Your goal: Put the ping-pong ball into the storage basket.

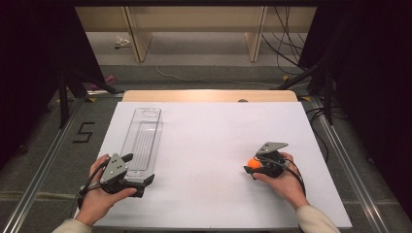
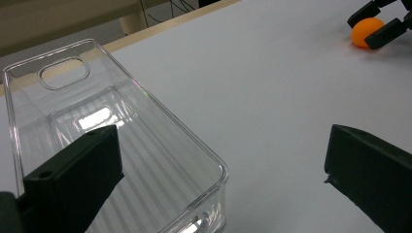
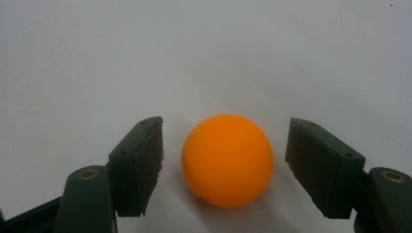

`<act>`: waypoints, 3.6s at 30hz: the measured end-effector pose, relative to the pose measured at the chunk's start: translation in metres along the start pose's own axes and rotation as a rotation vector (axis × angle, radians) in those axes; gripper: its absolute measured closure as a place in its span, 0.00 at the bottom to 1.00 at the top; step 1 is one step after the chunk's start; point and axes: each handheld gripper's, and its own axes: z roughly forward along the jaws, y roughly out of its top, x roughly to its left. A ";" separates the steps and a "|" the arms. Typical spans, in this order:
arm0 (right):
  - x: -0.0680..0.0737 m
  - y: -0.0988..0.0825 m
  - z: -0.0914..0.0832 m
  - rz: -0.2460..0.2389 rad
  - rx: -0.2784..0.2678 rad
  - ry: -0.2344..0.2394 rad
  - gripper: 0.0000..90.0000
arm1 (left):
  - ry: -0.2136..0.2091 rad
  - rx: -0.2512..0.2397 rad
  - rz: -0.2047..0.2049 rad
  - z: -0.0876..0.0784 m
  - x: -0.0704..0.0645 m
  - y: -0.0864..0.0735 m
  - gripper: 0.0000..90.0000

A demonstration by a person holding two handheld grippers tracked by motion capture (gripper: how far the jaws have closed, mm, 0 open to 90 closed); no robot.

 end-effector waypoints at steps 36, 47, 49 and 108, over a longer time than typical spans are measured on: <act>0.000 -0.001 0.000 -0.020 0.035 0.003 0.57 | 0.004 -0.002 0.000 0.000 0.001 0.000 0.00; 0.000 0.002 -0.004 -0.019 0.008 -0.006 0.57 | 0.005 -0.002 0.000 -0.001 0.001 0.000 0.00; 0.000 0.002 -0.005 -0.019 0.005 -0.009 0.57 | 0.006 -0.002 0.000 -0.001 0.001 0.000 0.00; 0.019 0.036 -0.008 -0.055 -0.101 0.014 0.57 | 0.005 -0.005 -0.003 -0.001 0.002 0.000 0.00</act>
